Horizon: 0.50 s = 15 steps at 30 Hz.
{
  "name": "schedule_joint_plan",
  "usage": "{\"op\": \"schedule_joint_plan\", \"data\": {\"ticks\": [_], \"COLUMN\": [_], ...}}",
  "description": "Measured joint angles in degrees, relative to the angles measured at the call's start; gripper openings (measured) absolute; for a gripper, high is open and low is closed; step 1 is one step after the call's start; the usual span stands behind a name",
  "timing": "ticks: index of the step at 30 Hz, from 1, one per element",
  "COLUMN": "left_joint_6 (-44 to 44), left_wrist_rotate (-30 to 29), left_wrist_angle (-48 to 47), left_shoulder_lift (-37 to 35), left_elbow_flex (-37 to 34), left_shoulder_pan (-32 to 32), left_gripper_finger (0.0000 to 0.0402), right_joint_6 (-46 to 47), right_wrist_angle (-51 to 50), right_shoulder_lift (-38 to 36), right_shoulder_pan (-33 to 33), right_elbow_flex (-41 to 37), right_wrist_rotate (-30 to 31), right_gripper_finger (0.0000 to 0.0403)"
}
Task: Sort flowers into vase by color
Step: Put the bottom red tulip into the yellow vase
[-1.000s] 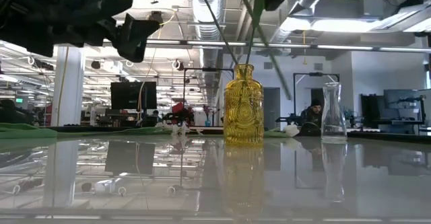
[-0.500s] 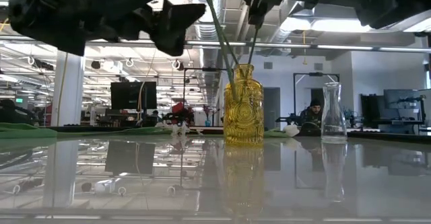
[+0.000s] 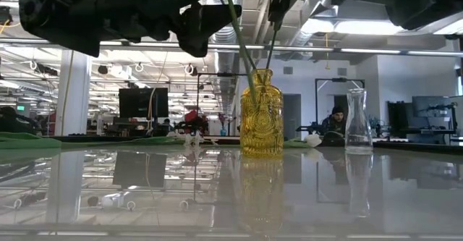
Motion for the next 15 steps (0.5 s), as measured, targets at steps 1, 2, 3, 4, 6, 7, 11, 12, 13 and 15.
{"op": "schedule_joint_plan", "data": {"ticks": [1,2,3,4,6,7,11,12,13,15], "left_joint_6": [-0.1,-0.2,-0.2,-0.2,-0.3,-0.3,0.0,0.1,0.5,1.9], "left_wrist_rotate": [0.0,0.2,0.5,0.8,1.2,1.1,0.3,0.0,-0.1,-0.3], "left_wrist_angle": [0.6,1.5,2.0,2.2,2.3,2.4,1.9,1.9,1.8,1.8], "left_shoulder_lift": [0.0,0.0,0.0,0.0,0.0,0.0,0.0,0.0,0.0,0.0], "left_elbow_flex": [0.0,0.0,0.0,0.1,0.6,1.0,2.4,2.6,2.7,2.7], "left_shoulder_pan": [0.0,0.0,-0.2,-0.2,-0.4,-0.5,-0.6,-0.6,-0.6,-0.6], "left_gripper_finger": [0.0233,0.0233,0.0232,0.023,0.0219,0.021,0.0159,0.0144,0.0128,0.0092], "right_joint_6": [0.0,0.0,0.0,0.0,0.0,0.0,-0.1,-0.1,-0.2,-0.2], "right_wrist_angle": [0.1,0.2,0.4,0.5,0.7,0.8,0.8,1.0,1.0,1.0], "right_shoulder_lift": [0.0,0.0,0.0,0.0,0.0,0.0,0.0,0.0,0.0,-0.1], "right_shoulder_pan": [0.0,0.0,-0.1,-0.2,-0.5,-0.5,-0.5,-0.5,-0.5,-0.3], "right_elbow_flex": [0.0,0.0,0.0,0.0,0.0,0.0,0.0,0.0,0.0,0.1], "right_wrist_rotate": [0.1,0.1,0.1,0.1,0.1,0.1,0.1,0.1,0.1,0.0], "right_gripper_finger": [0.0019,0.0019,0.0019,0.0019,0.0019,0.0019,0.0019,0.0019,0.0019,0.0022]}}
